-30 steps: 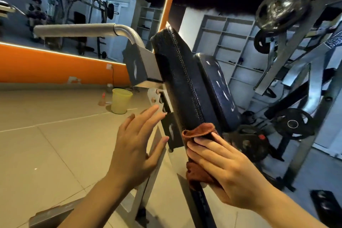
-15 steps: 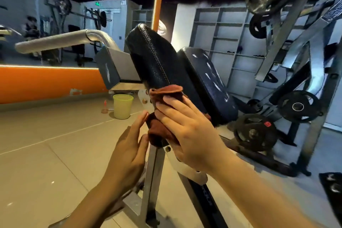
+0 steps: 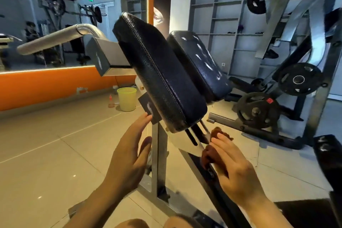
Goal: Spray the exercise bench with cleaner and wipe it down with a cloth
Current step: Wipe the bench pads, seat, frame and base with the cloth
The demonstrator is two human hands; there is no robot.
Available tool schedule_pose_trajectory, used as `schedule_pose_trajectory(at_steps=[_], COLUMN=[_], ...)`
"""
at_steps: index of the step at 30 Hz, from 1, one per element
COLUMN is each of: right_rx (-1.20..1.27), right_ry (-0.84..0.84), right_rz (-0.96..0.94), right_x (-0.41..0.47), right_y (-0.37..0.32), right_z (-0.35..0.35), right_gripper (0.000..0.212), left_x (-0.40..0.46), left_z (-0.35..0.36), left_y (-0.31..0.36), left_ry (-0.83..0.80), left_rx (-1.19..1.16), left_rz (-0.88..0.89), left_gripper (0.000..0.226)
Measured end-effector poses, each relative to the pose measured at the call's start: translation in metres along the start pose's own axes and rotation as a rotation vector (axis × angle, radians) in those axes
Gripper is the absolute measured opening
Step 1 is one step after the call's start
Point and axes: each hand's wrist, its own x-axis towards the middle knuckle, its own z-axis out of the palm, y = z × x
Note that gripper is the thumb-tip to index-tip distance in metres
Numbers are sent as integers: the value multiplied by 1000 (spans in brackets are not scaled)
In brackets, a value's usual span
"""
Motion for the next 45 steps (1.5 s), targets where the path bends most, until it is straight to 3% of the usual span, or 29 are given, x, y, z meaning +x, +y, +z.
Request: schedule_pose_trajectory(at_steps=[4, 7, 12, 15, 17, 21, 25, 30, 32, 37, 41, 45], right_rx=[235, 469, 849, 950, 1013, 914, 651, 576, 575, 532, 581, 572], right_ry=[11, -13, -430, -531, -612, -618, -576, -491, -506, -647, -820, -793], right_rz=[140, 304, 597, 759, 811, 807, 725, 690, 664, 580, 585, 556], right_x=[-15, -15, -5, -14, -27, -54, -76, -88, -94, -106, -117, -113], right_y=[-25, -51, -102, -121, -127, -132, -144, -148, -151, -164, -183, -182], right_z=[-13, -19, -29, -31, -33, -39, -38, -32, -33, -40, -47, -55], right_gripper=[50, 38, 19, 32, 37, 29, 49, 11, 12, 22, 23, 26], left_x=[-27, -50, -58, -64, -76, -100, -117, -141, -150, -167, -183, -189], left_z=[14, 20, 11, -3, -9, -9, -13, -28, -37, -61, -73, -76], left_y=[10, 26, 45, 43, 40, 41, 47, 47, 45, 38, 39, 44], left_ry=[-25, -103, -242, -265, -293, -260, -229, -211, -220, -358, -598, -608], left_rx=[-31, -117, -260, -325, -360, -349, -310, -305, -301, -256, -86, -102], left_rz=[-8, 0, 88, 36, -71, -242, -303, -375, -419, -495, -429, -377], left_gripper=[39, 43, 48, 26, 24, 17, 24, 19, 12, 10, 34, 29])
